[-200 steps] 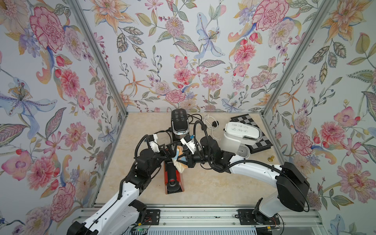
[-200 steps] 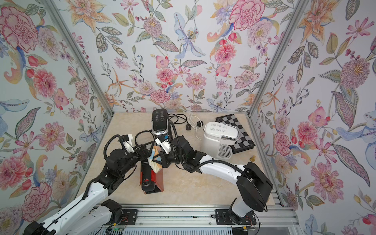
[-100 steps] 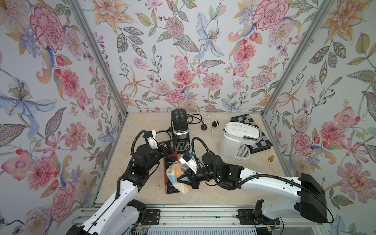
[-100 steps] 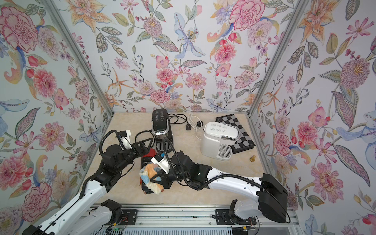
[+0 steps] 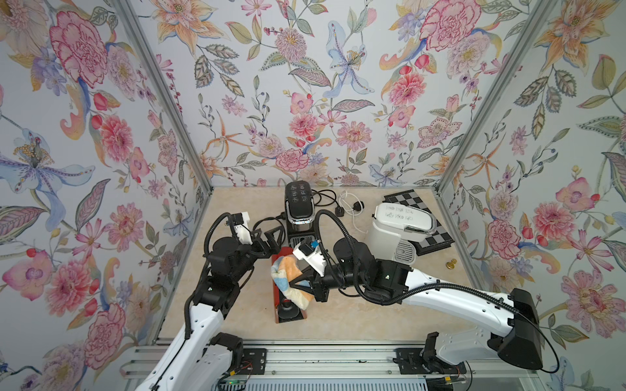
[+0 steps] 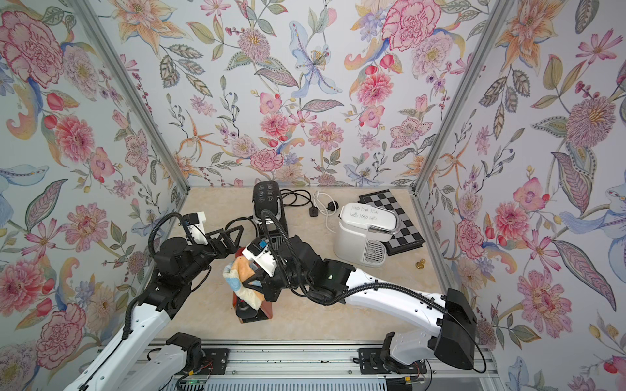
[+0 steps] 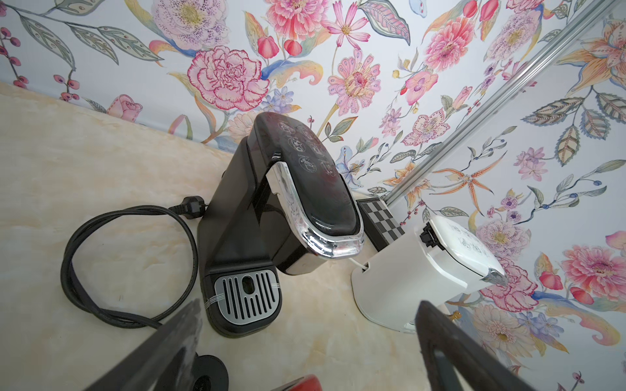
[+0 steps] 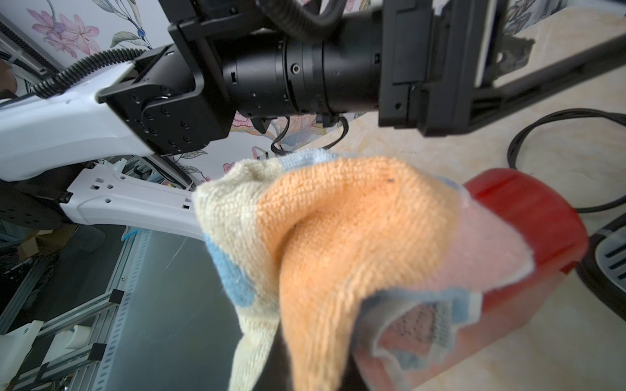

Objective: Wipe the surface of a coffee machine
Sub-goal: Wipe the dirt from the surface of the coffee machine.

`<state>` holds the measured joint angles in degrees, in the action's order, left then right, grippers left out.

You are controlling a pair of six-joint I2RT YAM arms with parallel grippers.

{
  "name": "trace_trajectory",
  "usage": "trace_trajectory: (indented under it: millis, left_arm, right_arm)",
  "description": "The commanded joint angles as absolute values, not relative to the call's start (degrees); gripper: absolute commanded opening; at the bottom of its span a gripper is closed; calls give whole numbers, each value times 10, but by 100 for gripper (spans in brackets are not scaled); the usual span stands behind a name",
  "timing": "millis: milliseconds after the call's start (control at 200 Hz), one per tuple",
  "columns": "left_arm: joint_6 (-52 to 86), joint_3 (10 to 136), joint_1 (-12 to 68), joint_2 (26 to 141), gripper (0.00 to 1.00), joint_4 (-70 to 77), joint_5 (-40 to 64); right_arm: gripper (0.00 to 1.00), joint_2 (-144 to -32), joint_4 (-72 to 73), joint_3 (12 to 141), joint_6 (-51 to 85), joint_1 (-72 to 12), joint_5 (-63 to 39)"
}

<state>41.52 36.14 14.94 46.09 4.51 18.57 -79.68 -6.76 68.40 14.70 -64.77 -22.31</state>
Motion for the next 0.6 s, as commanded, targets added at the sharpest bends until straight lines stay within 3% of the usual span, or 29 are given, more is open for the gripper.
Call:
trace_trajectory:
  millis: [0, 255, 420, 495, 595]
  left_arm:
    - [396, 375, 134, 464, 99, 53, 233]
    - [480, 323, 97, 444, 99, 240, 416]
    - [458, 326, 96, 464, 99, 226, 427]
    - [450, 332, 96, 490, 99, 214, 426]
    - [418, 348, 96, 527, 99, 154, 399]
  right_arm:
    - [0, -831, -104, 723, 115, -633, -235]
    - [0, -877, -88, 760, 145, -587, -247]
    - [0, -857, -68, 750, 153, -580, -255]
    - [0, -830, -67, 717, 126, -605, -210]
    - [0, -789, -64, 652, 75, -673, -66]
